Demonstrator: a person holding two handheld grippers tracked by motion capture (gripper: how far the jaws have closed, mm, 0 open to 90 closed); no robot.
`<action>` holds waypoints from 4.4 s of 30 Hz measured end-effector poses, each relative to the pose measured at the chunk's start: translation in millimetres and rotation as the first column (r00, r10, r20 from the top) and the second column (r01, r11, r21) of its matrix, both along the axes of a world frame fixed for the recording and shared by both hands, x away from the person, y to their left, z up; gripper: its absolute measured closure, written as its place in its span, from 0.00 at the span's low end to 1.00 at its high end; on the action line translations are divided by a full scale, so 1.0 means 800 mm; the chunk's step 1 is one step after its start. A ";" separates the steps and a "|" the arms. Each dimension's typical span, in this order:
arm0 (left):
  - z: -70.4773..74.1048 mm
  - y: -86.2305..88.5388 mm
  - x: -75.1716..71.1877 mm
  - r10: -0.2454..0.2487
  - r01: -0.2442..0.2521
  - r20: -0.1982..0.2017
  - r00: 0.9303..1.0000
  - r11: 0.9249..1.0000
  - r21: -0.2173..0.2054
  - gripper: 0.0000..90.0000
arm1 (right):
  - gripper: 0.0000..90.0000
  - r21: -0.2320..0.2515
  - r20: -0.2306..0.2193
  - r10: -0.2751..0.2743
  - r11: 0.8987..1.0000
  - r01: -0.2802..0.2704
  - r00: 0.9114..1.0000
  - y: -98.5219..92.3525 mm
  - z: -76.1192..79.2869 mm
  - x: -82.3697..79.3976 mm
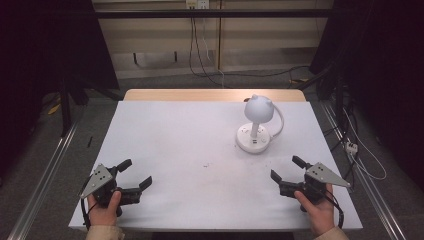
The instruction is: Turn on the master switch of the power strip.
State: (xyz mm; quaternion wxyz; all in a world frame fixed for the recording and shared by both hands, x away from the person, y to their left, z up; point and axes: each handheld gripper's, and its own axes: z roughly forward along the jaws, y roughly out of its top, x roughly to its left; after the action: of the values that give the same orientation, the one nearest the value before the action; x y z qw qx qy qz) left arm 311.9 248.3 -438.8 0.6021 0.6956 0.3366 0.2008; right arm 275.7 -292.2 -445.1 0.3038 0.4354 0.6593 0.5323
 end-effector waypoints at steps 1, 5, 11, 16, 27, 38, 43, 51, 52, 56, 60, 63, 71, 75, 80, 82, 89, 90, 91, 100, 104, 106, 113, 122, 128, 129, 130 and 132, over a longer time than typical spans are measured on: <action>0.000 0.000 0.000 -0.002 0.002 0.002 1.000 1.000 0.001 0.03 | 0.07 -0.005 -0.002 -0.002 1.000 0.002 1.000 0.000 0.000 0.002; 0.000 -0.001 0.001 -0.001 0.001 -0.001 1.000 1.000 -0.001 0.03 | 0.07 0.002 -0.018 -0.014 1.000 0.014 1.000 -0.001 -0.001 0.007; 0.000 -0.002 0.003 -0.005 0.005 0.002 1.000 1.000 0.005 0.03 | 0.06 0.002 -0.037 -0.020 1.000 0.020 0.999 -0.005 0.000 0.015; 0.000 -0.003 0.002 -0.003 0.003 0.002 1.000 1.000 0.008 0.03 | 0.06 -0.009 -0.047 -0.021 1.000 0.021 0.999 -0.004 -0.001 0.018; 0.000 -0.001 -0.001 0.000 0.000 0.004 1.000 1.000 0.011 0.03 | 0.07 -0.023 -0.052 -0.022 1.000 0.021 0.998 0.001 0.000 0.031; -0.001 0.001 -0.001 -0.001 0.001 0.002 1.000 1.000 0.013 0.03 | 0.10 -0.036 -0.054 -0.035 0.999 0.034 0.998 0.001 0.002 0.048; 0.000 0.001 -0.001 0.006 -0.006 0.002 1.000 1.000 0.007 0.03 | 0.11 -0.041 -0.051 -0.037 0.999 0.035 0.998 0.000 0.004 0.052; 0.001 -0.001 -0.001 0.005 -0.005 0.003 1.000 1.000 0.017 0.03 | 0.12 -0.041 -0.058 -0.029 0.999 0.027 0.998 0.001 0.006 0.056; 0.001 -0.001 -0.001 0.005 -0.005 0.003 1.000 1.000 0.015 0.03 | 0.12 -0.040 -0.059 -0.029 0.999 0.026 0.998 0.002 0.005 0.057; 0.002 -0.001 -0.001 0.002 -0.002 0.005 1.000 1.000 0.013 0.03 | 0.13 -0.044 -0.063 -0.022 0.999 0.019 0.998 0.003 0.005 0.059; 0.002 -0.001 -0.001 -0.001 0.001 0.004 1.000 1.000 0.017 0.03 | 0.14 -0.046 -0.059 -0.024 0.999 0.021 0.998 0.005 0.006 0.062; 0.001 -0.001 -0.001 0.001 -0.001 0.002 1.000 1.000 0.017 0.03 | 0.14 -0.046 -0.064 -0.028 0.999 0.025 0.998 0.005 0.006 0.064; 0.001 0.000 -0.001 0.005 -0.005 0.001 1.000 1.000 0.007 0.03 | 0.16 -0.056 -0.065 -0.030 0.998 0.026 0.997 0.006 0.006 0.069; 0.000 0.000 -0.001 0.003 -0.003 -0.004 1.000 1.000 0.005 0.03 | 0.17 -0.054 -0.070 -0.031 0.998 0.027 0.997 0.007 0.005 0.072; 0.000 -0.003 0.000 0.000 0.000 -0.002 1.000 1.000 0.010 0.03 | 0.17 -0.053 -0.070 -0.032 0.998 0.028 0.997 0.009 0.006 0.078; 0.000 -0.003 0.000 -0.002 0.002 -0.003 1.000 1.000 0.009 0.03 | 0.17 -0.050 -0.070 -0.031 0.998 0.028 0.997 0.011 0.007 0.081; 0.000 -0.004 0.002 -0.003 0.003 -0.004 1.000 1.000 0.008 0.03 | 0.17 -0.058 -0.068 -0.018 0.998 0.014 0.998 0.017 0.008 0.087; 0.000 -0.005 0.002 -0.005 0.005 -0.004 1.000 1.000 0.008 0.03 | 0.17 -0.058 -0.069 -0.016 0.998 0.012 0.998 0.018 0.009 0.087; 0.000 -0.006 0.003 -0.006 0.006 -0.006 1.000 1.000 0.005 0.03 | 0.17 -0.061 -0.068 -0.014 0.998 0.010 0.998 0.018 0.009 0.087; 0.000 -0.010 0.006 -0.021 0.021 -0.005 1.000 1.000 0.014 0.03 | 0.18 -0.063 -0.069 -0.014 0.998 0.010 0.998 0.015 0.010 0.093; -0.001 -0.011 0.006 -0.020 0.020 -0.010 1.000 1.000 0.016 0.03 | 0.19 -0.061 -0.070 -0.013 0.998 0.009 0.997 0.015 0.010 0.095; -0.001 -0.011 0.006 -0.021 0.022 -0.010 1.000 1.000 0.016 0.03 | 0.19 -0.063 -0.070 -0.016 0.998 0.012 0.997 0.015 0.010 0.097; -0.002 -0.008 0.006 -0.017 0.017 -0.013 1.000 1.000 0.010 0.03 | 0.21 -0.061 -0.070 -0.012 0.998 0.008 0.998 0.018 0.013 0.101; -0.001 -0.010 0.008 -0.018 0.018 -0.008 1.000 1.000 0.006 0.03 | 0.25 -0.053 -0.069 -0.014 0.999 0.010 0.998 0.017 0.015 0.105; -0.002 -0.013 0.007 -0.030 0.031 -0.013 0.999 0.999 0.019 0.03 | 0.26 -0.052 -0.073 -0.020 0.999 0.016 0.997 0.014 0.016 0.107; -0.002 -0.013 0.007 -0.029 0.029 -0.014 0.999 0.999 0.020 0.03 | 0.27 -0.052 -0.074 -0.020 0.998 0.017 0.997 0.014 0.016 0.108; -0.002 -0.013 0.007 -0.029 0.029 -0.014 0.999 0.999 0.020 0.03 | 0.27 -0.053 -0.075 -0.020 0.998 0.016 0.997 0.015 0.016 0.108; -0.002 -0.012 0.006 -0.025 0.025 -0.013 1.000 1.000 0.019 0.03 | 0.28 -0.053 -0.072 -0.018 0.998 0.014 0.997 0.015 0.016 0.110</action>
State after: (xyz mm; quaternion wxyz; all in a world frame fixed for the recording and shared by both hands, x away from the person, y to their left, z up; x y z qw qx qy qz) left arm 316.6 239.0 -440.4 0.5959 0.7066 0.3297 0.1920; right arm 363.5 -280.0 -432.2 0.2954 0.4515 0.6802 0.4962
